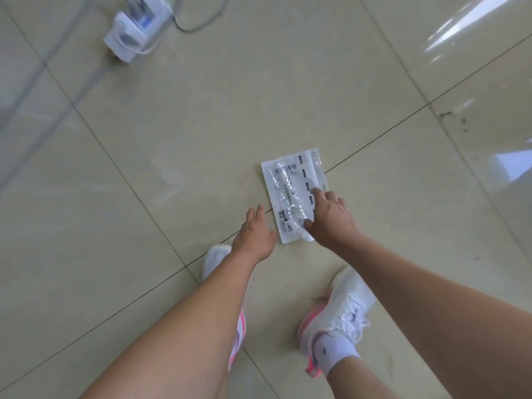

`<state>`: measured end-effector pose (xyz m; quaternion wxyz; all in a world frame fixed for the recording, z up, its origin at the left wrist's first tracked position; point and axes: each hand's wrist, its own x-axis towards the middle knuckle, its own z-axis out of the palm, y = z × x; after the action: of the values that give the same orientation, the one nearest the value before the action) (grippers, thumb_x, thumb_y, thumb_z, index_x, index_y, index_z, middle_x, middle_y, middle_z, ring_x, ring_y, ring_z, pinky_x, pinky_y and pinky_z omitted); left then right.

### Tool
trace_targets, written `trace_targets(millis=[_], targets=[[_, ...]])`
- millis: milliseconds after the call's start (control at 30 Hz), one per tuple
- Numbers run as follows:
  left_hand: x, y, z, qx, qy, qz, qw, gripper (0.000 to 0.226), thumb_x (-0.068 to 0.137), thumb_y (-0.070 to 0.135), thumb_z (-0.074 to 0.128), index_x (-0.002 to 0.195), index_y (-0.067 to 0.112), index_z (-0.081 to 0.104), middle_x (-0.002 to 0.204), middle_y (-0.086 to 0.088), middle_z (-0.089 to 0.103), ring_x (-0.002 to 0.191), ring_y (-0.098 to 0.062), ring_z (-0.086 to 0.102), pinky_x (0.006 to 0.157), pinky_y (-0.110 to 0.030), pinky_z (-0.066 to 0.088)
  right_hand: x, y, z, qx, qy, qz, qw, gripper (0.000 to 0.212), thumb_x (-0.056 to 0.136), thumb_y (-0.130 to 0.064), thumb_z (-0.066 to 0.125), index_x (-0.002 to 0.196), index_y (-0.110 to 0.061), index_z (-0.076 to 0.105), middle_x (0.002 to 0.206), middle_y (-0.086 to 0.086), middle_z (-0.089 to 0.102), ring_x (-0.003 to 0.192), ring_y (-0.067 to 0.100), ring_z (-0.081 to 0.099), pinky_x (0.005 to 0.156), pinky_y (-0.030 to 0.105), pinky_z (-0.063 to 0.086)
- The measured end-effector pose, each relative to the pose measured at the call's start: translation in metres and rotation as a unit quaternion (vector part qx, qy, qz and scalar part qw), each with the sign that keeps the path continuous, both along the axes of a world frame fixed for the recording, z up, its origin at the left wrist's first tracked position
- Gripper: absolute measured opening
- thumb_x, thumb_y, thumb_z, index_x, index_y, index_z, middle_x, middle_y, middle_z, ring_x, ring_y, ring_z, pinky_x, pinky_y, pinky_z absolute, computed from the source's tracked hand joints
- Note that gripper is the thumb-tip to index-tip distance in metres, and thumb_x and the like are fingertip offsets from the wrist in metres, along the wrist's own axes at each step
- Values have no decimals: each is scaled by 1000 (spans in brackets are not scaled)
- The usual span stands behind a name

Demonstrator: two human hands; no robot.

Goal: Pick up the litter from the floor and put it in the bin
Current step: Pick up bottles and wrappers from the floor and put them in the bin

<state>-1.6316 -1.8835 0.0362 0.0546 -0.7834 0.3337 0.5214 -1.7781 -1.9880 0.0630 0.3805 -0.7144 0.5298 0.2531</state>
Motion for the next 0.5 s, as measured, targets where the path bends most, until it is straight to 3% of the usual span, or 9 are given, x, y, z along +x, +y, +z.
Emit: trace_targets(millis=[100,233,400,500], targets=[[4,-8,-50,-38,-38,45,998,68,98,19,58,157,8,24,159,-12,29,142,-35,42,110,-44,40,14,5,-54,-25,-11,-25,999,74,93,-42,67,152,-16,32,138,12,49,128,37,47,102,46,44],[5,-23,-92,-111,-94,104,984,62,90,29,74,140,9,43,141,-10,44,129,-32,50,100,-44,46,27,9,-98,-46,-25,-55,997,76,87,-59,69,142,-16,41,134,6,54,124,32,53,89,44,49],[-3,-45,-105,-149,-113,126,974,55,82,27,81,124,13,49,132,-7,49,123,-30,53,92,-41,46,23,8,-104,-42,-49,-150,987,75,81,-68,69,130,-15,48,124,4,61,112,28,62,86,44,55],[-15,-58,-101,-127,-142,141,971,69,72,41,89,120,12,48,130,-7,51,121,-29,54,89,-42,50,1,-2,-94,-55,-51,-193,978,77,76,-68,70,130,-17,47,122,2,61,109,25,62,83,41,54]])
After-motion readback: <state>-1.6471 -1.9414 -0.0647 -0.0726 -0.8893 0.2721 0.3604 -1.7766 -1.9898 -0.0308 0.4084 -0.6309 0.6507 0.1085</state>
